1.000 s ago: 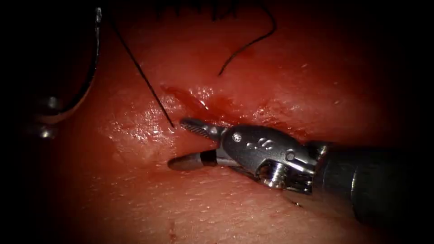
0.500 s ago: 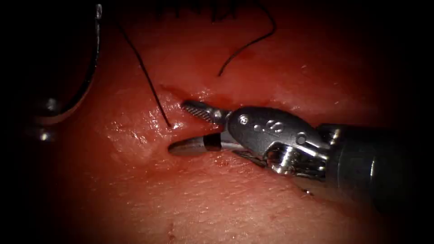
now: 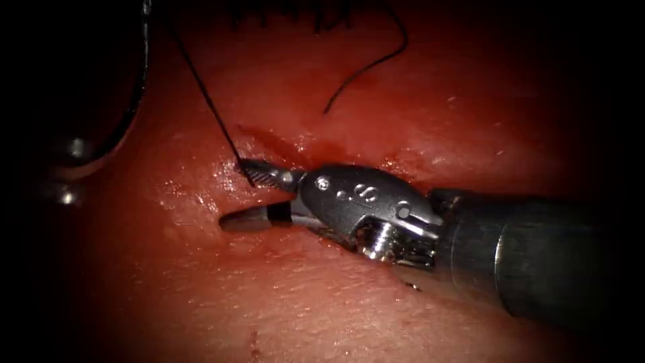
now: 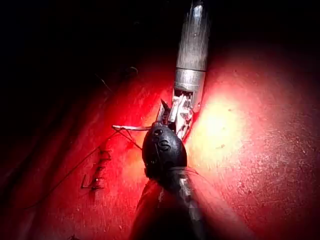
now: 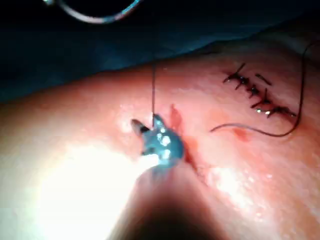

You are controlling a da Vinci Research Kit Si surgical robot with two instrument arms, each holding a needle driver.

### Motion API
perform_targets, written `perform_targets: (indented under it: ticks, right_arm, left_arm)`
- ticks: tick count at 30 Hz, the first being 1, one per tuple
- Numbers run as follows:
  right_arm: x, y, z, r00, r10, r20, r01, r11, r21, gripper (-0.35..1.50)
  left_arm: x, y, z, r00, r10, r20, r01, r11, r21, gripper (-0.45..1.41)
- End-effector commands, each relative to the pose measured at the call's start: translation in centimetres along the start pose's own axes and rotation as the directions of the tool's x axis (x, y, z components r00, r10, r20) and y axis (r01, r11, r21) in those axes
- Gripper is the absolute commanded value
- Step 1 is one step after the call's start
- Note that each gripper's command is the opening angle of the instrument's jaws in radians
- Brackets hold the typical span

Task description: Wound Closure

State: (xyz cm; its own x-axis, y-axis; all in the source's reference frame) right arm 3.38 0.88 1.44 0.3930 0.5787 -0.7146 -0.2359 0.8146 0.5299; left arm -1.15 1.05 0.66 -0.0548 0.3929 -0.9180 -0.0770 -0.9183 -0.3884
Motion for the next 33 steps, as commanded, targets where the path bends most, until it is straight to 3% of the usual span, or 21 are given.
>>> perform_targets:
  ticks: [1, 5, 11, 22, 28, 32, 33]
  right_arm:
    - [-0.09, 0.02, 0.07, 1.000, -0.002, 0.003, 0.002, 1.000, -0.014, -0.35]
    - [-0.07, 0.01, -0.02, 1.000, 0.002, 0.005, -0.002, 0.999, -0.034, -0.35]
    - [0.17, -0.20, -0.32, 0.999, 0.046, 0.012, -0.045, 0.994, -0.095, -0.35]
    - [0.88, -1.38, -0.74, 0.998, 0.056, -0.032, -0.056, 0.998, -0.004, -0.35]
    - [1.11, -1.80, -0.76, 0.998, 0.051, -0.044, -0.049, 0.998, 0.051, -0.35]
    - [1.20, -1.85, -0.74, 0.997, -0.020, -0.071, 0.025, 0.998, 0.060, -0.35]
    - [1.22, -1.82, -0.74, 0.996, -0.041, -0.082, 0.046, 0.997, 0.062, -0.03]
  left_arm:
    - [-0.03, -0.01, 0.06, 1.000, -0.001, -0.001, 0.001, 1.000, -0.001, -0.45]
    - [-0.05, -0.04, 0.03, 1.000, 0.005, -0.001, -0.005, 1.000, -0.002, -0.45]
    - [-0.21, -0.15, -0.02, 1.000, 0.016, 0.023, -0.017, 0.999, 0.035, -0.45]
    - [-0.67, -0.09, -0.01, 0.995, 0.044, 0.091, -0.052, 0.995, 0.090, -0.45]
    - [-0.64, 0.01, -0.06, 0.994, 0.043, 0.096, -0.052, 0.994, 0.097, -0.45]
    - [-0.55, -0.05, -0.15, 0.994, 0.032, 0.103, -0.043, 0.994, 0.101, -0.45]
    - [-0.53, -0.08, -0.20, 0.994, 0.029, 0.109, -0.041, 0.993, 0.111, -0.45]
